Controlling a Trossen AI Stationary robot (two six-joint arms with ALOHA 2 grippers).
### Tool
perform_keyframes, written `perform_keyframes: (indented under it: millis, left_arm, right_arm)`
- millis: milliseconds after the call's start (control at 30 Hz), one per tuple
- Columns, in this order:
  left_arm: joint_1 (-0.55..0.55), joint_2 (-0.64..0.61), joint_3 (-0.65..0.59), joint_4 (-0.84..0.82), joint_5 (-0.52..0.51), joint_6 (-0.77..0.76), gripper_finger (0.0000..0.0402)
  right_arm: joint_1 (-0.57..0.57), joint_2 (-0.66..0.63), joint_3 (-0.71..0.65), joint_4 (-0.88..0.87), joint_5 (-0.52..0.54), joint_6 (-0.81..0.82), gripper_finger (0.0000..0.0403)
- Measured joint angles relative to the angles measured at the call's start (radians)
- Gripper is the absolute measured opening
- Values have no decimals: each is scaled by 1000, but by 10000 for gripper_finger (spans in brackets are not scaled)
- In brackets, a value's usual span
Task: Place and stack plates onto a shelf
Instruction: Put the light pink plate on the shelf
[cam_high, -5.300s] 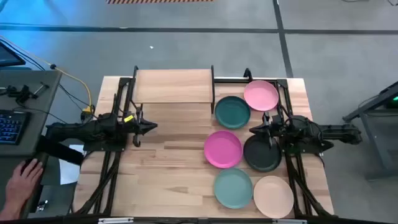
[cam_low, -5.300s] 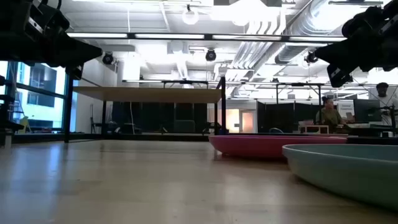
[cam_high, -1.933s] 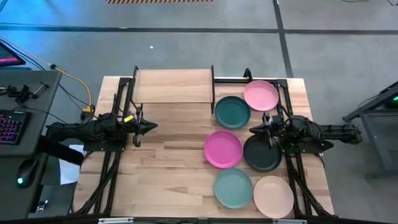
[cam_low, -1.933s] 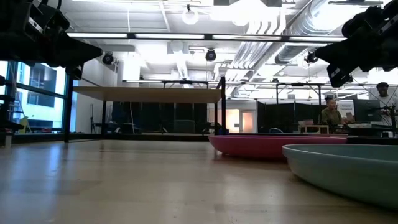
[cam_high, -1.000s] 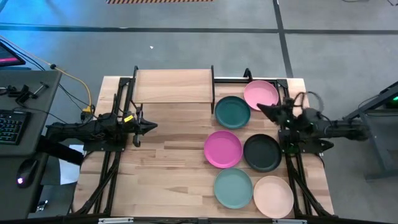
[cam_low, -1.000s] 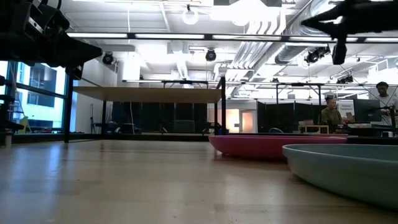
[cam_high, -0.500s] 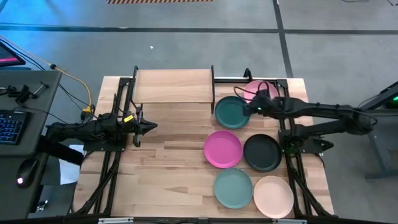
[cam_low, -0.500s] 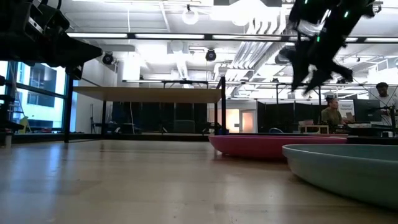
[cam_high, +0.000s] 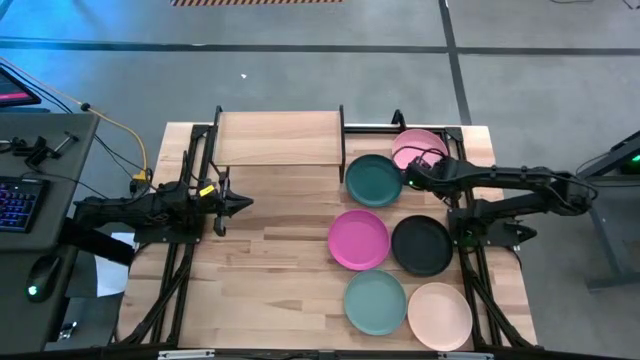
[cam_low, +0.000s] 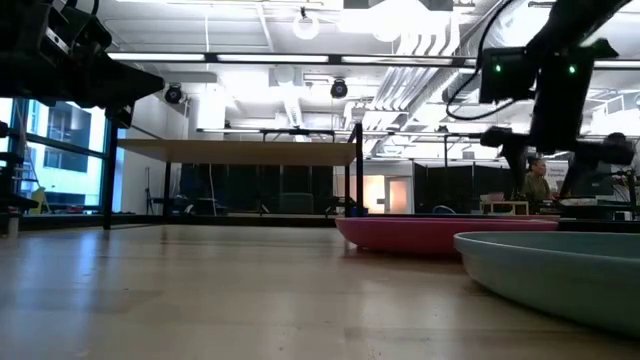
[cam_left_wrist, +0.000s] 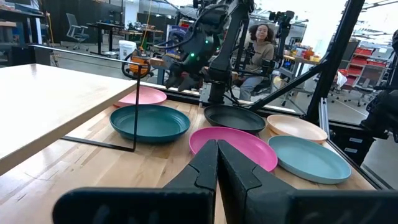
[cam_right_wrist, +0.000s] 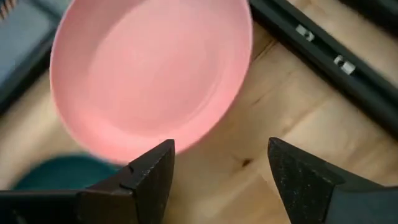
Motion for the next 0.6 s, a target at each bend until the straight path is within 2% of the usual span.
perform_keyframes:
  millis: [133, 400, 500, 600]
  left_arm:
    - [0, 0, 0, 0, 0, 0, 0]
    - [0, 0, 0, 0, 0, 0, 0]
    - [0, 0, 0, 0, 0, 0, 0]
    - [0, 0, 0, 0, 0, 0, 0]
  right_arm:
    - [-56, 0, -73, 115, -1, 65, 240]
    - [-192, 0, -204, 409, -48, 1, 239]
    - [-236, 1, -218, 419, -69, -22, 229]
    - [-274, 1, -220, 413, -72, -53, 201]
